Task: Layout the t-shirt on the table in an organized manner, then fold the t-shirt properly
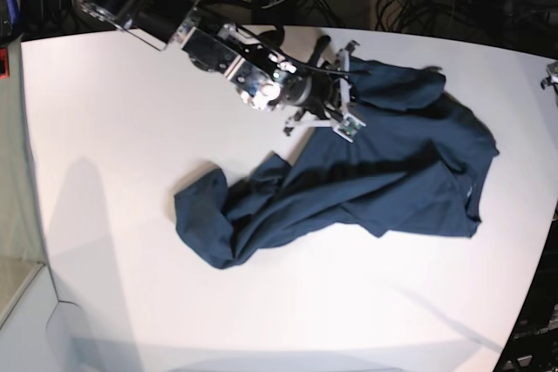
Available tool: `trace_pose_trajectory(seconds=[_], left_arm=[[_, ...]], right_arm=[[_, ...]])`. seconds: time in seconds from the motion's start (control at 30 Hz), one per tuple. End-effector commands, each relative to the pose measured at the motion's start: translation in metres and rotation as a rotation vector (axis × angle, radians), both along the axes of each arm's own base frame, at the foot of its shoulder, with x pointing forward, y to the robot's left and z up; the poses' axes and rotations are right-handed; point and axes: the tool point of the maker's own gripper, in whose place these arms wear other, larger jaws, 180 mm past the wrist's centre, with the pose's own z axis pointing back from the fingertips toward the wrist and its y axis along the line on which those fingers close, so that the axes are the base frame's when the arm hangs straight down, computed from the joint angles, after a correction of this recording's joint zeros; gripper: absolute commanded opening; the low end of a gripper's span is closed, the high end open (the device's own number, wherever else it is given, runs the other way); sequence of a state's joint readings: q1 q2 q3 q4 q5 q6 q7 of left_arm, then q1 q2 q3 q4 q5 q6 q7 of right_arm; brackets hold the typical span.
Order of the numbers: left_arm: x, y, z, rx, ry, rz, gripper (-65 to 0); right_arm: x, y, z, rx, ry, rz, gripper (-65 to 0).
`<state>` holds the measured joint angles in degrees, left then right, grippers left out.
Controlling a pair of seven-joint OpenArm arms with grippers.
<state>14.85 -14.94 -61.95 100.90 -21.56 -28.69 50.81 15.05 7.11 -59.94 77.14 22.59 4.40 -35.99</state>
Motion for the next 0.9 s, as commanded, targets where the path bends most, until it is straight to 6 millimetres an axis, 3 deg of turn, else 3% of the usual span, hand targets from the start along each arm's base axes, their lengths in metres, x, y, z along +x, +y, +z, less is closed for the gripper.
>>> trace_pose_trajectory(seconds=[0.0, 0.07, 0.2, 0.47, 0.53, 0.63, 0.87], left_arm=[[0.013, 0.004, 0.022, 0.036, -0.066, -0.015, -30.8], [0.020, 0.002, 0.025, 0.034, -0.082, -0.023, -30.7], [0.046, -0.025, 0.018, 0.010, -0.079, -0.115, -30.7], [0.087, -0.114, -0.018, -0.092, -0.032, -0.340, -30.3], [0.100, -0.130, -0.020, -0.078, -0.020, -0.392, -29.8], [0.112, -0.147, -0.028, -0.055, 0.007, -0.419, -26.9], [0.142, -0.161, -0.060, -0.152, 0.042, -0.380, -26.4]], right_arm=[[-0.006, -0.008, 0.001, -0.031, 0.011, 0.009, -65.0], [-0.021, -0.017, 0.002, -0.039, 0.028, 0.022, -65.0], [-0.035, -0.031, -0.007, -0.058, 0.052, 0.022, -65.0], [-0.033, -0.031, -0.007, -0.059, 0.049, 0.020, -65.0], [-0.032, -0.031, -0.006, -0.057, 0.046, 0.020, -65.0], [-0.032, -0.030, -0.006, -0.056, 0.046, 0.020, -65.0], [-0.032, -0.032, -0.007, -0.061, 0.047, 0.020, -65.0]])
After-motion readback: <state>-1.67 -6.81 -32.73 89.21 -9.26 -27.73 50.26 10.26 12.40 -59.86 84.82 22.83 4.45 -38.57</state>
